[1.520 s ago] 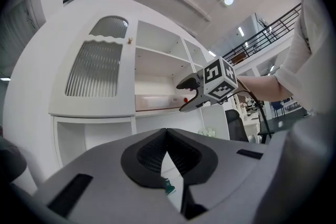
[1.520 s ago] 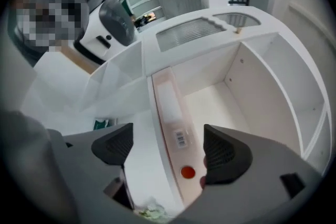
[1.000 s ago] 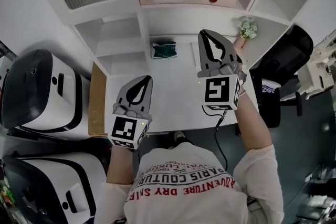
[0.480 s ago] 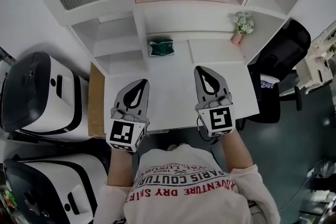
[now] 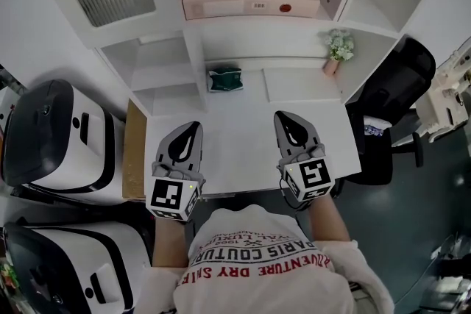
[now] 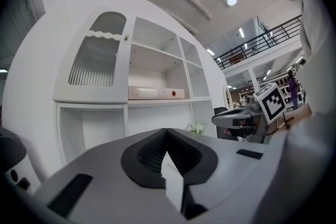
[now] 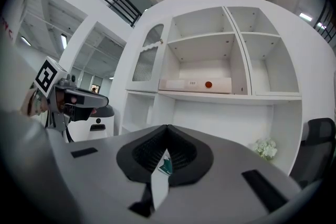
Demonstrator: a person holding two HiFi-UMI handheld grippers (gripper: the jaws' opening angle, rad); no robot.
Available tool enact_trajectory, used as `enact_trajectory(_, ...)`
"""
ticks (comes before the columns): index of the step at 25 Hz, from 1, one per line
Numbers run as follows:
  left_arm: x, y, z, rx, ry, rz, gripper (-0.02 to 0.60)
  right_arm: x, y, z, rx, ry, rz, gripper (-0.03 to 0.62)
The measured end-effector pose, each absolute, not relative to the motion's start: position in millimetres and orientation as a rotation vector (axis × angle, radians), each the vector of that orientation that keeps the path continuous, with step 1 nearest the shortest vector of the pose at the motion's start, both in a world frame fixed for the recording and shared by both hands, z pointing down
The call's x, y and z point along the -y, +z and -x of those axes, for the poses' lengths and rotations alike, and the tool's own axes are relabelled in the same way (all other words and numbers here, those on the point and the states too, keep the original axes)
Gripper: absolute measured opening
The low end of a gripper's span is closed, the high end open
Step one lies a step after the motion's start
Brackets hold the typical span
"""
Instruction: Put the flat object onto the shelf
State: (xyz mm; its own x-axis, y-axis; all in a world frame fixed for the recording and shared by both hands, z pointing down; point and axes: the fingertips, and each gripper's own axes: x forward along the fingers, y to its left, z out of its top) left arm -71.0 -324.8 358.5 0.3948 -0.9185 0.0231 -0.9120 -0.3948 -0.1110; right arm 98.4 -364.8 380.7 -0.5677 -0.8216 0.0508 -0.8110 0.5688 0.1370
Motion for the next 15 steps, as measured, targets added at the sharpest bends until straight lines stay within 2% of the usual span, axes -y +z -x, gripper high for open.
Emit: enact_trajectory(15,343.9,350.4,58.9,-1.735,-0.132,2.510,0.014,377.1,375.8,-100.8,2.726,-0.240,-1.291,0.026)
